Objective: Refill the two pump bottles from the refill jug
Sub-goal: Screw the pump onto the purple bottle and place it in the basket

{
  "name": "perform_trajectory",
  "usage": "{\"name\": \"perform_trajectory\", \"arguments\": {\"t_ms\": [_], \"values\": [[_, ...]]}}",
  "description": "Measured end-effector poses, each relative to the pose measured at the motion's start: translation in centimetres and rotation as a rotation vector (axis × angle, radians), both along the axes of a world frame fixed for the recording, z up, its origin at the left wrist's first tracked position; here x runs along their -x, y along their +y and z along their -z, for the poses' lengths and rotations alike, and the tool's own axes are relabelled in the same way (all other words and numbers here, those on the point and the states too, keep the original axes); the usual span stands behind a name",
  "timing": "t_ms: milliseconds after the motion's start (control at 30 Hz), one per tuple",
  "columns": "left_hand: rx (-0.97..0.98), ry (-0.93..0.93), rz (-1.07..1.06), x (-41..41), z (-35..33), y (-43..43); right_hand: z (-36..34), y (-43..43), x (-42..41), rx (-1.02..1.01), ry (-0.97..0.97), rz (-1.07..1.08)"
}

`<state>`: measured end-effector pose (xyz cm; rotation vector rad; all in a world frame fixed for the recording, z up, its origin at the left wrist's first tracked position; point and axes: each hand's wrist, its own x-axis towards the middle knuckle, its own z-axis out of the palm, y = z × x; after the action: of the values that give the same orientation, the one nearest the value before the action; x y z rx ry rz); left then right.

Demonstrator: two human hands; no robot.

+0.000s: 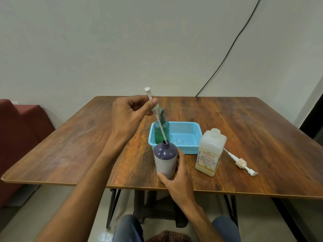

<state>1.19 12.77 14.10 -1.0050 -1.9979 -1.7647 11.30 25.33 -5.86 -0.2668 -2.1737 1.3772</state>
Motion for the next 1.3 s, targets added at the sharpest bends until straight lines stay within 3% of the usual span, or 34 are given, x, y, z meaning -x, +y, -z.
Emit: {"name": "perform_trajectory", "arguments": {"t_ms": [400, 1000, 1300], "values": [[0.170, -0.042, -0.042, -0.5, 5.9, 1.8, 0.2, 0.1, 0.3, -0.034, 0.001, 0.028], [0.252, -0.035, -0.082, -2.4, 9.3, 1.5, 0.5, 0.1, 0.4, -0.058, -0.008, 0.043], [0.226, -0.241, 0.211, -2.2, 9.6, 1.2, 0.3, 0.2, 0.4, -0.052, 0.005, 0.033]]}}
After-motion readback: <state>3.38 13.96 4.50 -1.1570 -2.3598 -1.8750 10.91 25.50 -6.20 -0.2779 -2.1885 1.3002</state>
